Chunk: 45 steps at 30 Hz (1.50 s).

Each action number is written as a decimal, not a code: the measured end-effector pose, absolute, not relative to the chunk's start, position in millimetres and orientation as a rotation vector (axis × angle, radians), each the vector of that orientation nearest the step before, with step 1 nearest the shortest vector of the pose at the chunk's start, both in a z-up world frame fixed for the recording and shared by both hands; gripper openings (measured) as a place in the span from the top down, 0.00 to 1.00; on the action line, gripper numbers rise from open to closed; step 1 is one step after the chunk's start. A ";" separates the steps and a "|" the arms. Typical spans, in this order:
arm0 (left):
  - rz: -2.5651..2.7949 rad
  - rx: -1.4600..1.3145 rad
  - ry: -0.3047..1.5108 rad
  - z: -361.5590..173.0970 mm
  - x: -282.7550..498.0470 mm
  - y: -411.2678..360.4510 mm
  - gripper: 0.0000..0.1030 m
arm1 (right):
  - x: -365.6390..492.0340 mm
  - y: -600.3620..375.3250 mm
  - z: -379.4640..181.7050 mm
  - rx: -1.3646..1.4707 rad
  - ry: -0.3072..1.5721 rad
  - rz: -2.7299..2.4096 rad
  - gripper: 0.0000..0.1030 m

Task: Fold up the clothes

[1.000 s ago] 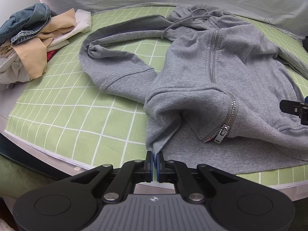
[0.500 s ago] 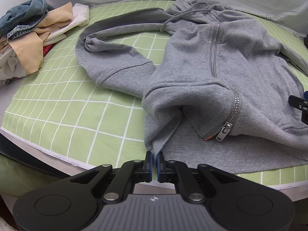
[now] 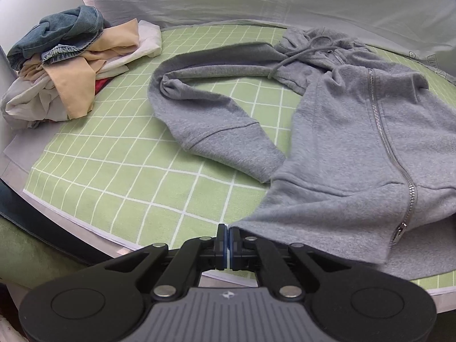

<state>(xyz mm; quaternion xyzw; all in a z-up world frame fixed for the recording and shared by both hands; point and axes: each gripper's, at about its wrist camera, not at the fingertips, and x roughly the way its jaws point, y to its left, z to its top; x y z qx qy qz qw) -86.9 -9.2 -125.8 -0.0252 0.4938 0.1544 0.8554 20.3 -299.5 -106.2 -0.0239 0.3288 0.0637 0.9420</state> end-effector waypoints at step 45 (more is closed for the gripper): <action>0.120 -0.126 0.970 -93.2 84.1 48.3 0.57 | 156.3 -302.9 -105.9 0.116 0.772 0.157 0.37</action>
